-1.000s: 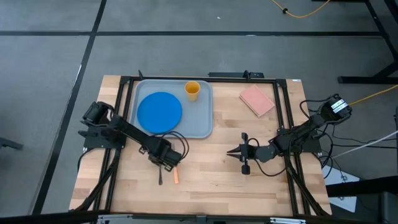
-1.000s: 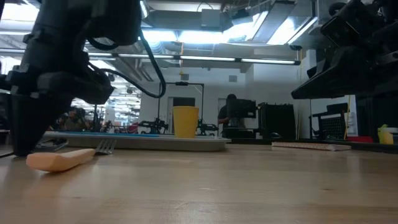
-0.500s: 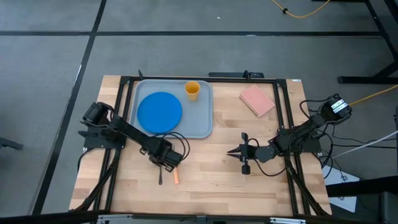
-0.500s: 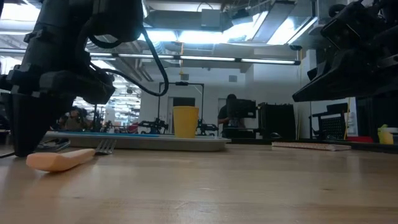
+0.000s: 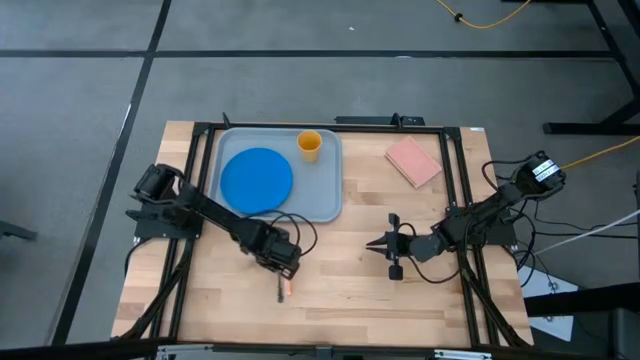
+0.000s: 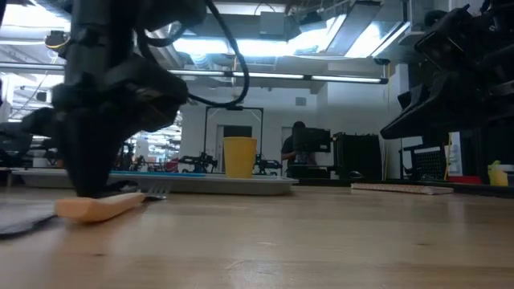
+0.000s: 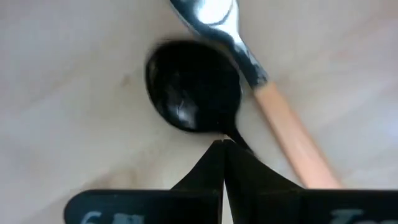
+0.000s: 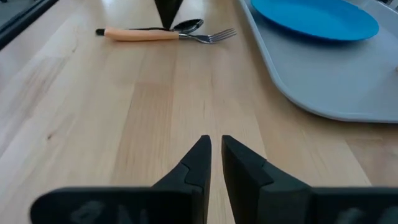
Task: Pick and place plate/cup/fork/spoon on tray
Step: Move the black spoon to the center of the table
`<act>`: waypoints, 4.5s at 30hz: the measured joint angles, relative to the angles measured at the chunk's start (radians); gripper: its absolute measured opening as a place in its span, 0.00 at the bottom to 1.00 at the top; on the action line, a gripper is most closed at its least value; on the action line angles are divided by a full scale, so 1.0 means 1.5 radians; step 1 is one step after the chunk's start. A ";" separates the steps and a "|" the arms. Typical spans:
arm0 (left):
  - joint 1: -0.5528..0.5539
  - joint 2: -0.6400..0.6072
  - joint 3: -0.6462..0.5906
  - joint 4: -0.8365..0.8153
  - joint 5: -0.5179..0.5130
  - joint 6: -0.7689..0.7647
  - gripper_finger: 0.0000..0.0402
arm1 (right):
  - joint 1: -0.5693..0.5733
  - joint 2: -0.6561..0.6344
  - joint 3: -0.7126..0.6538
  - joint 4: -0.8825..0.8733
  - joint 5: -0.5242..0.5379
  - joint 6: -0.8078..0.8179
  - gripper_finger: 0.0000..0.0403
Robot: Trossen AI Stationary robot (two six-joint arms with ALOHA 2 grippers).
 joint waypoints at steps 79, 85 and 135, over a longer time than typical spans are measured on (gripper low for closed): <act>-0.178 -0.934 -0.622 0.281 -0.362 0.852 0.00 | -0.233 0.316 0.731 -0.212 0.043 0.008 0.11; -0.172 -0.997 -0.637 0.333 -0.276 1.015 0.00 | -0.233 0.378 0.894 -0.550 0.054 0.271 0.11; 0.437 -1.103 -0.666 0.513 0.071 1.061 0.00 | -0.235 0.720 1.312 -0.853 -0.351 0.646 0.11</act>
